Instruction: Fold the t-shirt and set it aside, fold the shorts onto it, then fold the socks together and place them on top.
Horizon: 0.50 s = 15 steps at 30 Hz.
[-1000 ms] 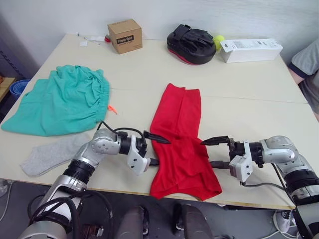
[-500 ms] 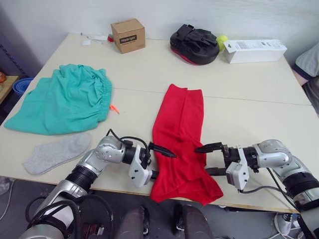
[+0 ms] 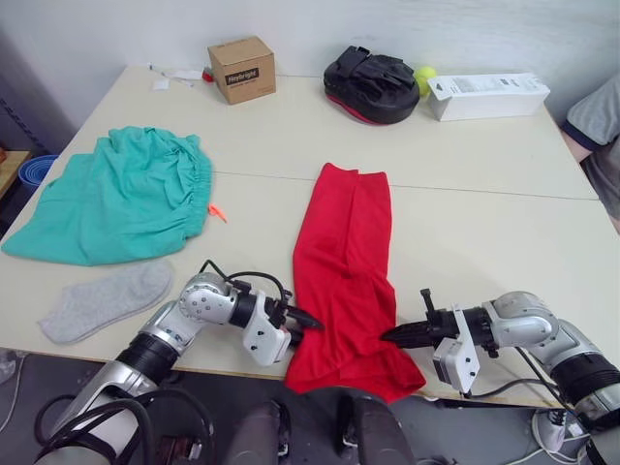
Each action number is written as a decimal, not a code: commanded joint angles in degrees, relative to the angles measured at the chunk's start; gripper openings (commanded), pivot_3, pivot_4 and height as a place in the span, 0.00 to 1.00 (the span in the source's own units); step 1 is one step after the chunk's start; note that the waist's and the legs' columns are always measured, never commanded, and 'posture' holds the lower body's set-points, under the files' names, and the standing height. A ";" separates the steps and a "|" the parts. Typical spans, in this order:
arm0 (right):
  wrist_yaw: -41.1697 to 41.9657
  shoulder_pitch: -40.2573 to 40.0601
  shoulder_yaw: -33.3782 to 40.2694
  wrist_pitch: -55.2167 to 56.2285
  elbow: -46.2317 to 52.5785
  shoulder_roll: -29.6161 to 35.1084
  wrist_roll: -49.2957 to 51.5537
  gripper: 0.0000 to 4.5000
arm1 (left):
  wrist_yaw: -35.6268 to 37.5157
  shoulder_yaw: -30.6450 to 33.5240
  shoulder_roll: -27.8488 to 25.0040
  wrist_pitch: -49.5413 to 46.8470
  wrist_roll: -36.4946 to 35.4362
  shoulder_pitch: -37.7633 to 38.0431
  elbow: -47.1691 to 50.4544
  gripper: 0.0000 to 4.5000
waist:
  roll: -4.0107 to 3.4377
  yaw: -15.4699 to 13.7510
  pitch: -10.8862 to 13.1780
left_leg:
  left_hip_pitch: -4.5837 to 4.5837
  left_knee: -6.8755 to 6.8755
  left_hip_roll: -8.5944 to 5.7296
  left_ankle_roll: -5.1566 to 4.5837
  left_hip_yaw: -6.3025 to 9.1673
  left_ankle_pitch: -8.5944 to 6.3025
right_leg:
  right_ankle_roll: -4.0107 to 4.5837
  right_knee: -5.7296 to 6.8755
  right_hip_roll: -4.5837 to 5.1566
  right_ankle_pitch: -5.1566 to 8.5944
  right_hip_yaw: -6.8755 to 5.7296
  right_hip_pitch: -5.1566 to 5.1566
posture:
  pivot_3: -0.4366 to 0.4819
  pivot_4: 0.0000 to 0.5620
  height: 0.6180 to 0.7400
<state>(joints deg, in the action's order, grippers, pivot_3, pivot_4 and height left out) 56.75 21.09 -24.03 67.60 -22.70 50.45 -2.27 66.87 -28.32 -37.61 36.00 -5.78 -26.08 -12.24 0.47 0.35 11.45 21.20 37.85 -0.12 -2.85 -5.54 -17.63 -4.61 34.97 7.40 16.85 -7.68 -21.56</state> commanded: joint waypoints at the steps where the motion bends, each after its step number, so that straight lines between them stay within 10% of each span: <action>1: 2.44 -2.14 -1.75 -3.33 4.05 3.00 4.15 0.00 | 6.85 -0.37 -3.44 -11.00 -6.18 3.56 6.82 0.01 | -0.17 -0.18 0.10 | 0.00 0.00 0.00 0.00 0.01 -0.01 | -0.01 0.01 0.00 0.03 0.00 0.00 | 0.48 0.27 1.00; 15: 13.66 -13.80 2.14 -36.30 32.81 14.58 31.78 0.00 | 7.07 9.87 -6.67 -30.92 -17.81 10.51 23.89 0.01 | -0.51 -0.74 0.32 | 0.17 0.06 0.00 -0.12 0.13 -0.17 | -0.01 -0.17 0.05 0.05 -0.03 -0.03 | 0.48 0.27 1.00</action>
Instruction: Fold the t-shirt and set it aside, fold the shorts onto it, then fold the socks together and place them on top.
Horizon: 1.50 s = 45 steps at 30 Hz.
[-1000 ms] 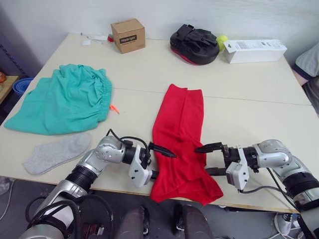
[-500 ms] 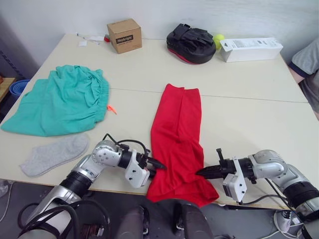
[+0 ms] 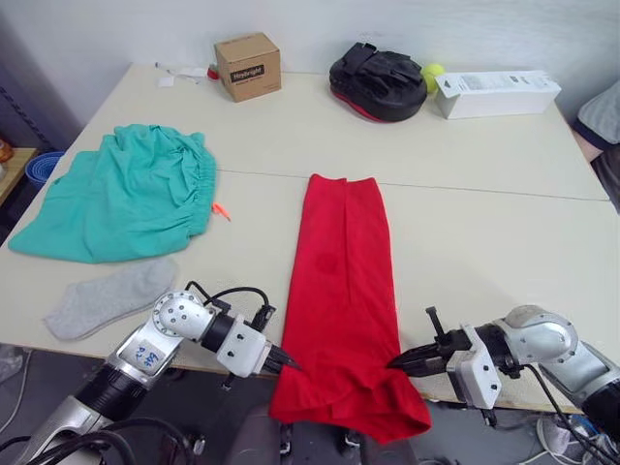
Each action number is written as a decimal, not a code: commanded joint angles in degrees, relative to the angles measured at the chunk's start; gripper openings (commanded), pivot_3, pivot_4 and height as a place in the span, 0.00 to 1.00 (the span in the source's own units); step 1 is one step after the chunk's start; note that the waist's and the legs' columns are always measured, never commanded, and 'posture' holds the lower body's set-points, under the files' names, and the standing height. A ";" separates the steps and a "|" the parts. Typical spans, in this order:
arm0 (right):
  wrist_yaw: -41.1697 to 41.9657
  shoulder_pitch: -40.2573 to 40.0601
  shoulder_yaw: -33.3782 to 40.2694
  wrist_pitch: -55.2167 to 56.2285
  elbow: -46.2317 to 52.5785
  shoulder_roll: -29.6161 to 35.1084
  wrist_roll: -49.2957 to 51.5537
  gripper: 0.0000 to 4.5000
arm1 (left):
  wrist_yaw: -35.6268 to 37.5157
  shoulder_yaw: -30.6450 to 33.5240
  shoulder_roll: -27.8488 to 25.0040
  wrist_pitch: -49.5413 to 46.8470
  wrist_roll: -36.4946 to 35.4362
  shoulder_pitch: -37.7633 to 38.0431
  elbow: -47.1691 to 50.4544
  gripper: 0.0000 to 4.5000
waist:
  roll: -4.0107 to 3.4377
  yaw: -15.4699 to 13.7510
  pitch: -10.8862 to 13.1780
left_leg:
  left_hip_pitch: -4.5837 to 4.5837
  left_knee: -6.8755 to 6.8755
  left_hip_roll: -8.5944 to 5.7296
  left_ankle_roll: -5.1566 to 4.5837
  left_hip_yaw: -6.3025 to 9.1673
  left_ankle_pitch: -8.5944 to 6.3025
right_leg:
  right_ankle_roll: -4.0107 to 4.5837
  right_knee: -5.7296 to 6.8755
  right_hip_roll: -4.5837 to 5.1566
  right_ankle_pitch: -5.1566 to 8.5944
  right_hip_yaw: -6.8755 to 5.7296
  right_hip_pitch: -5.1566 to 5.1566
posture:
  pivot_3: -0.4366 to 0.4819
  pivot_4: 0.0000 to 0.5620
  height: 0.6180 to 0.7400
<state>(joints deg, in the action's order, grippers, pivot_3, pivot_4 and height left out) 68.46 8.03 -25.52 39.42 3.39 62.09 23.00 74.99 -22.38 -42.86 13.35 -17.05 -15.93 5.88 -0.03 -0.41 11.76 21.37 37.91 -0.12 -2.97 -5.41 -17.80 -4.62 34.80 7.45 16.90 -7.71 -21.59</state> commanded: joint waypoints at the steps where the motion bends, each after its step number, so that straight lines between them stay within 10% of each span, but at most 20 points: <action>1: 2.28 -0.77 4.68 -12.41 8.69 3.90 8.90 0.00 | -1.82 5.28 -2.23 -13.60 -9.12 0.13 7.21 0.01 | -0.04 0.04 0.05 | 0.00 0.00 0.00 0.00 0.00 -0.01 | 0.00 -0.01 0.00 0.00 0.00 0.00 | 0.48 0.27 1.00; 9: -0.65 14.41 12.15 -48.65 10.14 -1.28 26.88 0.00 | -8.78 16.74 -1.04 -44.23 -25.42 -10.82 1.00 0.01 | -0.02 0.05 0.18 | 0.06 0.05 0.00 0.20 0.11 -0.11 | -0.05 -0.02 0.00 -0.02 -0.03 0.00 | 0.48 0.27 1.00; 19: -14.50 35.54 11.82 -54.17 -21.27 -25.59 4.78 0.00 | -27.00 19.91 14.72 -49.30 -14.50 -29.39 -30.90 0.01 | 0.16 -0.52 0.12 | 1.31 0.32 -0.21 -0.11 -0.04 0.40 | -0.30 0.42 -0.04 -0.16 -0.20 -1.04 | 0.48 0.27 1.00; 39: -8.01 24.40 31.54 -70.57 -8.08 -22.05 13.19 0.00 | -17.93 21.65 18.80 -46.98 -12.50 -26.41 -22.36 0.01 | 0.17 -0.71 0.12 | 1.70 0.68 -0.21 -0.13 0.07 0.65 | -0.48 0.54 -0.02 -0.34 -0.47 -1.16 | 0.48 0.27 1.00; 45: -12.57 26.39 28.20 -70.13 -13.25 -25.08 6.96 0.00 | -24.86 20.52 22.45 -46.17 -6.53 -32.78 -34.52 0.01 | 0.17 -0.84 0.12 | 1.70 0.85 -0.22 -0.13 0.05 0.65 | -0.48 0.66 0.00 -0.35 -0.44 -1.16 | 0.48 0.27 1.00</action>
<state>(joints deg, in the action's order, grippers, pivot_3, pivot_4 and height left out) 56.78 33.40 3.37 -31.34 -9.32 37.66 31.52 52.43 -2.14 -20.89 -33.44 -25.46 -46.57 -25.72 0.14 -1.25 11.87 23.08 38.76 -0.34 -3.11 -5.36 -17.15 -5.10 35.48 7.45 16.55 -8.15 -22.75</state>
